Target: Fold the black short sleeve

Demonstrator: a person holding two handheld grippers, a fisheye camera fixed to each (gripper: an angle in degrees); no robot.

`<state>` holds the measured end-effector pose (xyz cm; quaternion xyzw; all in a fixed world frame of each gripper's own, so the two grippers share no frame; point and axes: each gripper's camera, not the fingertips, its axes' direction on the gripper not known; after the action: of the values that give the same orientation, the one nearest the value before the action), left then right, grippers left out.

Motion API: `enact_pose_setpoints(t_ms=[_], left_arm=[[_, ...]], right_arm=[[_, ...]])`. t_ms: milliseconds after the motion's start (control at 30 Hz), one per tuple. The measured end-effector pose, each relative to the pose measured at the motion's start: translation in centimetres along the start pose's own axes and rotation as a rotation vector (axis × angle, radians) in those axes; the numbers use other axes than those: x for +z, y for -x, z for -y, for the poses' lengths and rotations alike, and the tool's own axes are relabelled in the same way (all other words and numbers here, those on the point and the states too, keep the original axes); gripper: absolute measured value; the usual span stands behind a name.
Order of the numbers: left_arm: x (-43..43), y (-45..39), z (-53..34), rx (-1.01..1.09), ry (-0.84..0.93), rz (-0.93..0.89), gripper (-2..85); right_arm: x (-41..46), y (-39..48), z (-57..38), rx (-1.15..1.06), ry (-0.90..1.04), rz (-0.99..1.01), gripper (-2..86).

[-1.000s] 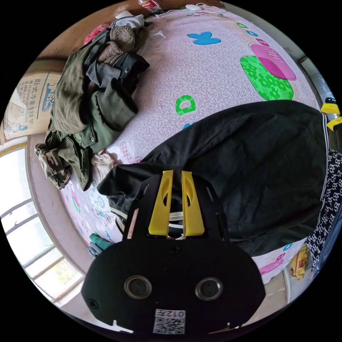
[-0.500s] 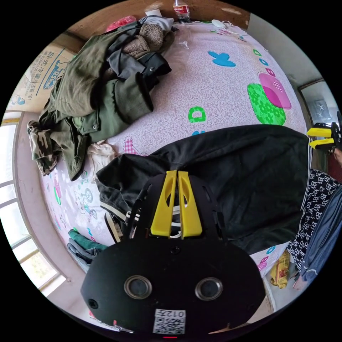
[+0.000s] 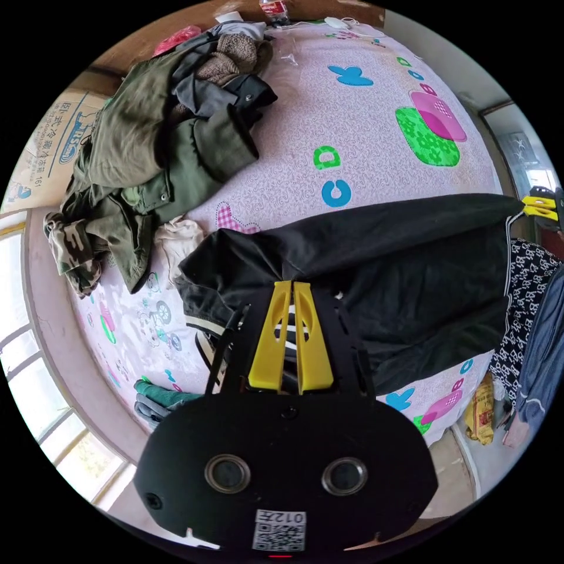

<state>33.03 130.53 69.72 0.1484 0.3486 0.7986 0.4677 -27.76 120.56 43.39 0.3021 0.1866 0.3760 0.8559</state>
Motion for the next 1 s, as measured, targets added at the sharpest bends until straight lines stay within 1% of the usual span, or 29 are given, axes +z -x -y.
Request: enact_pose_setpoints(t_ms=[33,133,233,300,367,400,467,533,567,633,667,733,833,867,900,967,1000], left_arm=[[0.3,0.4,-0.3,0.006,0.017,-0.002,-0.2],[1.1,1.3,-0.9,-0.005,0.043,-0.001,-0.1],[2.0,2.4,-1.1,-0.059,0.068,0.010,-0.1],[2.2,3.3,-1.4,-0.096,0.084,0.007,0.0],[1.7,4.4,-2.2,-0.134,0.063,-0.021,0.0],[1.1,5.2,-2.9,-0.149,0.035,-0.063,-0.1],[0.6,6.9,-4.5,-0.184,0.018,-0.146,-0.1],[0.2,9.6,-7.2,-0.253,-0.030,-0.319,-0.1],[0.1,10.3,-8.0,-0.284,-0.048,-0.340,-0.1],[-1.5,12.3,-10.5,-0.376,-0.177,-0.388,-0.1],[-2.0,12.6,-10.9,-0.385,-0.215,-0.400,-0.1],[-3.8,13.1,-10.5,-0.405,-0.300,-0.354,-0.1],[-5.1,12.9,-7.4,-0.404,-0.333,-0.269,-0.1],[-5.1,12.9,-6.6,-0.395,-0.325,-0.265,-0.1],[-4.8,12.7,-5.1,-0.362,-0.288,-0.259,-0.1],[-4.1,12.4,-3.4,-0.319,-0.191,-0.184,-0.2],[-3.4,12.5,-3.0,-0.309,-0.115,-0.125,-0.2]], right_arm=[[0.4,2.0,0.4,-0.070,0.017,0.000,1.0],[2.7,6.0,1.5,-0.166,0.058,-0.032,1.5],[5.8,8.2,2.8,-0.201,0.134,0.009,2.8],[6.3,9.3,3.4,-0.223,0.148,-0.004,3.8],[6.3,10.0,3.5,-0.261,0.162,-0.028,5.4],[6.1,10.2,3.4,-0.267,0.172,-0.022,6.6],[5.3,9.8,3.0,-0.246,0.163,0.019,7.3],[4.0,8.8,2.1,-0.205,0.118,0.121,6.6],[3.7,8.5,1.9,-0.195,0.106,0.155,5.9],[2.3,6.1,1.3,-0.065,0.003,0.242,3.1],[2.0,5.4,1.3,-0.029,-0.024,0.247,2.5],[2.8,2.5,2.0,0.084,-0.077,0.253,1.5],[6.5,-0.4,4.0,0.214,-0.056,0.298,0.7],[7.2,-0.7,4.3,0.232,-0.052,0.305,0.6],[8.5,-0.9,5.0,0.257,-0.037,0.312,0.4],[10.1,-0.4,5.7,0.251,-0.021,0.300,0.2],[11.1,0.4,6.1,0.236,0.008,0.271,0.1]])
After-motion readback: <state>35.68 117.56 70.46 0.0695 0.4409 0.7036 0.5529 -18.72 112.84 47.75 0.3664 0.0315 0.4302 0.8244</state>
